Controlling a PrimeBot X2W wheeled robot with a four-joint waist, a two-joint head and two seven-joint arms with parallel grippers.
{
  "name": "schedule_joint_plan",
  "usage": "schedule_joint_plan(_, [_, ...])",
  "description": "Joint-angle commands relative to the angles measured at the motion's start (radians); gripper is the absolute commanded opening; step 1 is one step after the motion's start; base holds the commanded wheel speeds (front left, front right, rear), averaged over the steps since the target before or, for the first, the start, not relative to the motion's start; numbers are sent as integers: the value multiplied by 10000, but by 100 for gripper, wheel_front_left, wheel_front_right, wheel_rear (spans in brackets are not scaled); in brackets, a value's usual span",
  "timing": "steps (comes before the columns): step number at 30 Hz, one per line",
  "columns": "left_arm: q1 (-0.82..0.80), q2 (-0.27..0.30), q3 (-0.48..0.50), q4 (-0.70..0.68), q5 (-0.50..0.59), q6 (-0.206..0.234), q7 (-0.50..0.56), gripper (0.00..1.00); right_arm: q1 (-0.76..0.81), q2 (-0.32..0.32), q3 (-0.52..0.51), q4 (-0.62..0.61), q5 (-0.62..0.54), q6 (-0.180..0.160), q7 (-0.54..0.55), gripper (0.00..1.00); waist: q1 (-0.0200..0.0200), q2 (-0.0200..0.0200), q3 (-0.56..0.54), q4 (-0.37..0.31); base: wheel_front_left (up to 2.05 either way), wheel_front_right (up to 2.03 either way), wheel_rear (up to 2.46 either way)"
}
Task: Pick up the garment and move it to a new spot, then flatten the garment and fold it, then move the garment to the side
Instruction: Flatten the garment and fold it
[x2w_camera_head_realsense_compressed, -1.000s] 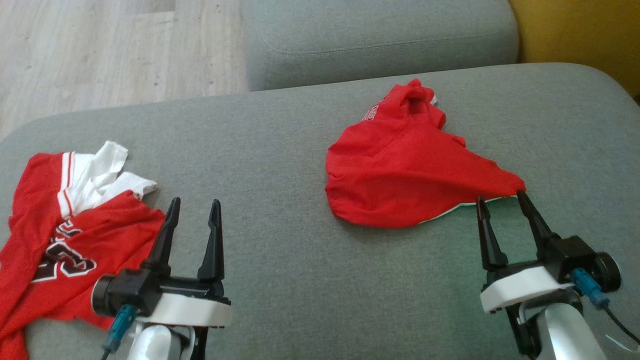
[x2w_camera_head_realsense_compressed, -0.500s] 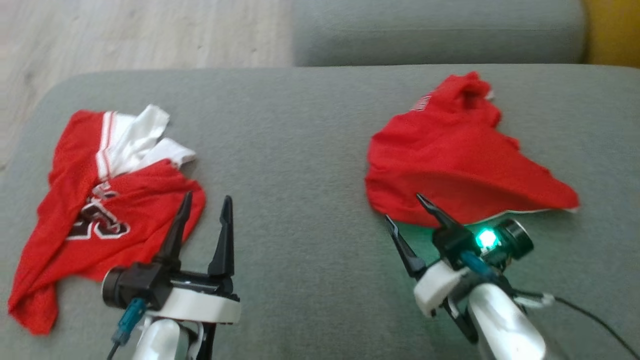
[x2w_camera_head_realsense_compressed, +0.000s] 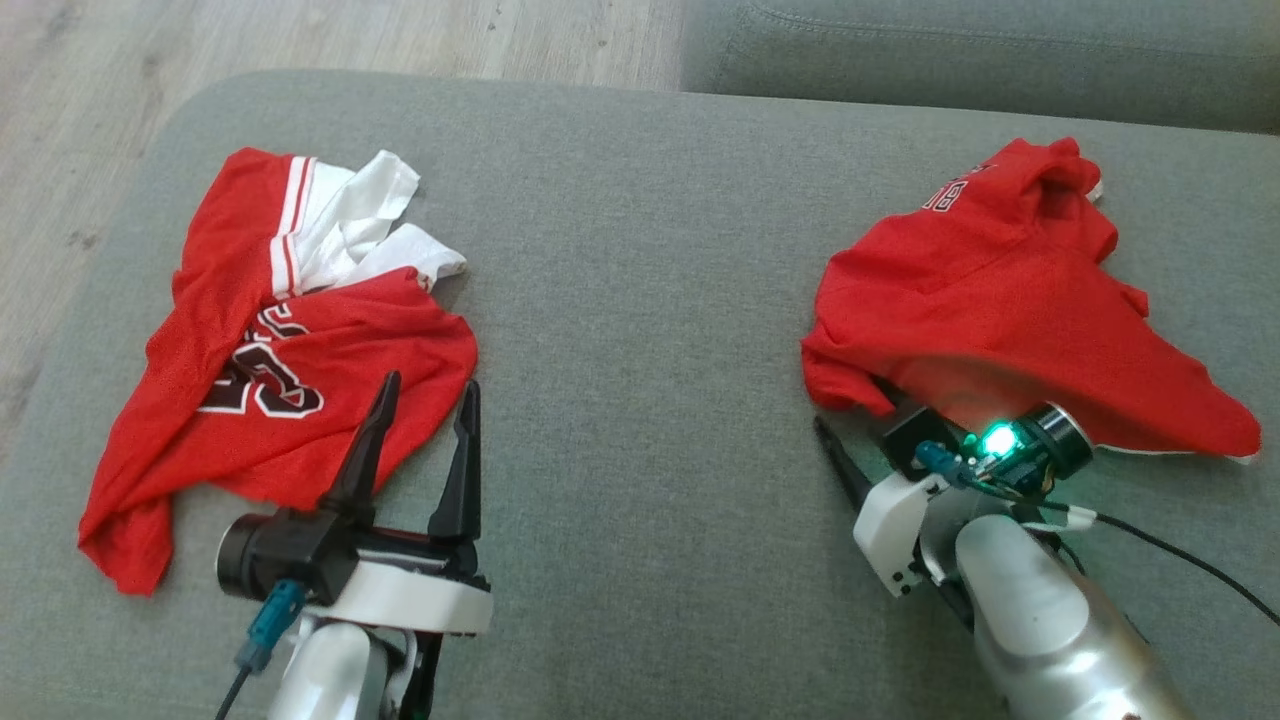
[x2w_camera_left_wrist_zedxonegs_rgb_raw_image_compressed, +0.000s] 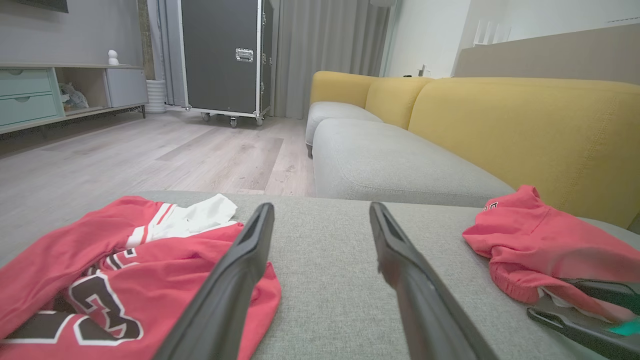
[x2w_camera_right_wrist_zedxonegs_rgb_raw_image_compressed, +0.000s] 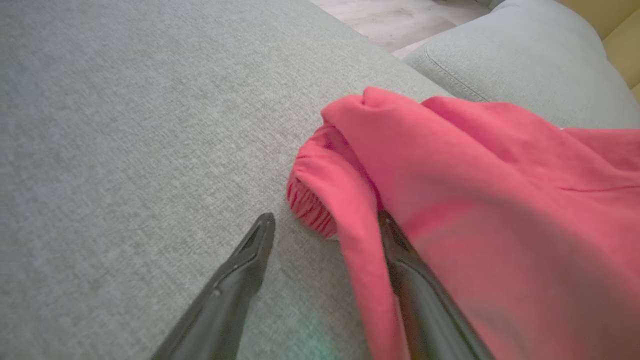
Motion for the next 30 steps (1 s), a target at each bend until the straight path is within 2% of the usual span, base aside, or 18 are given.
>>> schedule_joint_plan(1, [-504, 1, 266, -270, -34, -44, -51, 100, -405, 12, 116, -16, 42, -7, -131, 34, -2, 0, 41, 17, 0, 0, 0])
schedule_joint_plan(2, [-518, -1, 271, -258, -37, -45, -51, 100, -484, 12, 94, 83, 145, -7, -223, 0, -2, 0, 52, 11, 0, 0, 0])
schedule_joint_plan(6, [-496, -5, 305, -220, -59, -30, -51, 100, -627, 13, 351, 0, 1113, -7, -747, 0, -2, 0, -20, -143, 0, 0, 0])
schedule_joint_plan(9, [-436, -7, 332, -187, -49, -27, -51, 100, -550, 13, 1114, -423, 2313, -7, -985, 0, -2, 0, -177, -323, 0, 0, 0])
schedule_joint_plan(16, [-201, -9, 448, -228, 18, 6, -51, 100, -103, 14, 3061, -2387, 5294, -7, -1135, 0, -2, 0, -653, -732, 0, 0, 0])
schedule_joint_plan(18, [-78, -10, 487, -257, 35, 17, -51, 100, 138, 14, 3829, -3251, 6706, -7, -1144, 0, -2, 0, -813, -805, 0, 0, 0])
schedule_joint_plan(19, [-37, -10, 490, -279, 40, 21, -51, 100, 167, 14, 3961, -3386, 7019, -7, -1144, 0, -2, 0, -842, -816, 0, 0, 0])
schedule_joint_plan(22, [40, -11, 426, -338, 50, 15, -51, 100, 164, 14, 3925, -3373, 7819, -7, -1083, 0, -2, 0, -875, -747, 0, 0, 0])
schedule_joint_plan(26, [72, -11, 319, -385, 49, 3, -51, 100, -28, 14, 3453, -2735, 8382, -7, -940, 0, -2, 0, -808, -500, 0, 0, 0])
schedule_joint_plan(30, [38, -11, 258, -396, 46, -6, -51, 100, -359, 14, 3188, -1997, 8326, -7, -802, 0, -2, 0, -666, -287, 0, 0, 0])
